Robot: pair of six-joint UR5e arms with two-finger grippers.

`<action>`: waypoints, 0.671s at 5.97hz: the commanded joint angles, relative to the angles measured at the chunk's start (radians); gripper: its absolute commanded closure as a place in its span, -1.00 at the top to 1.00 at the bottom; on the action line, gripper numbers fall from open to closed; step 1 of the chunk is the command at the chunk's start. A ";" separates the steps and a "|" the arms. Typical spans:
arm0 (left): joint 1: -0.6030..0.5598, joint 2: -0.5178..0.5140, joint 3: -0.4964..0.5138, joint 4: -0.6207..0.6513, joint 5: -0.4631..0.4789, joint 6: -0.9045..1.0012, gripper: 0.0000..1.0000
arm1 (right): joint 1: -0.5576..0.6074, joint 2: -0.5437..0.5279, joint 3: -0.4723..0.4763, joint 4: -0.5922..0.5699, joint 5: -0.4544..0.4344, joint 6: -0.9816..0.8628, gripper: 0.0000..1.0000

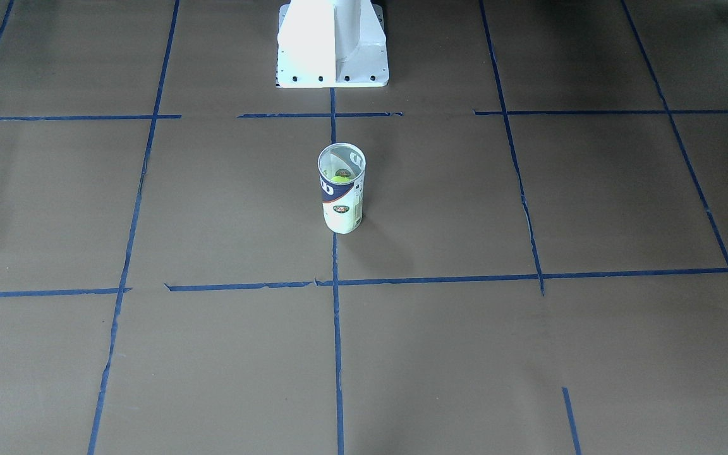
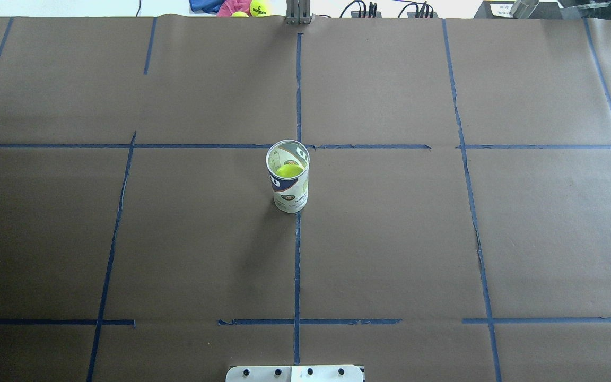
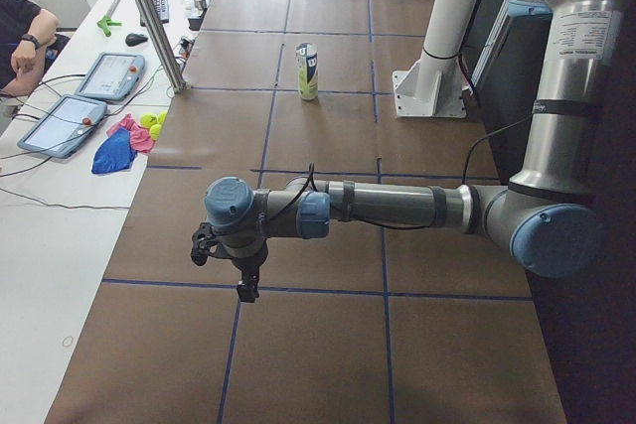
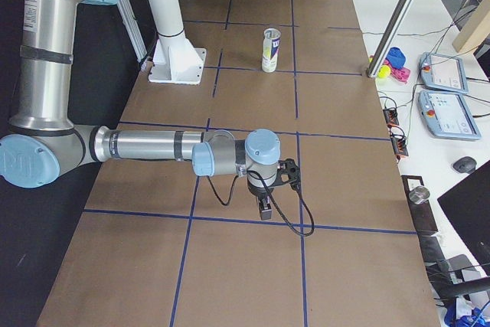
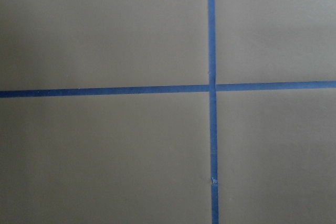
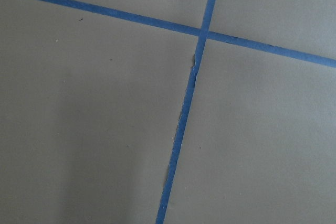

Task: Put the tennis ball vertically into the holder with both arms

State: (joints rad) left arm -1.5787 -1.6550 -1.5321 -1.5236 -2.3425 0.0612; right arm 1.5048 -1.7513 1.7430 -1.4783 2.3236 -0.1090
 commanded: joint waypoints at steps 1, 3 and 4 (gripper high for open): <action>0.005 0.001 0.001 0.003 -0.001 0.000 1.00 | 0.005 -0.001 0.012 0.001 0.002 -0.007 1.00; 0.006 0.023 0.001 0.000 -0.003 0.000 1.00 | 0.005 -0.001 0.015 0.001 0.005 -0.005 1.00; 0.006 0.023 0.001 -0.001 -0.003 0.002 1.00 | 0.005 0.003 0.013 0.000 0.005 -0.003 1.00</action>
State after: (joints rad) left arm -1.5729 -1.6348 -1.5308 -1.5236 -2.3453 0.0618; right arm 1.5093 -1.7514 1.7570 -1.4776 2.3284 -0.1134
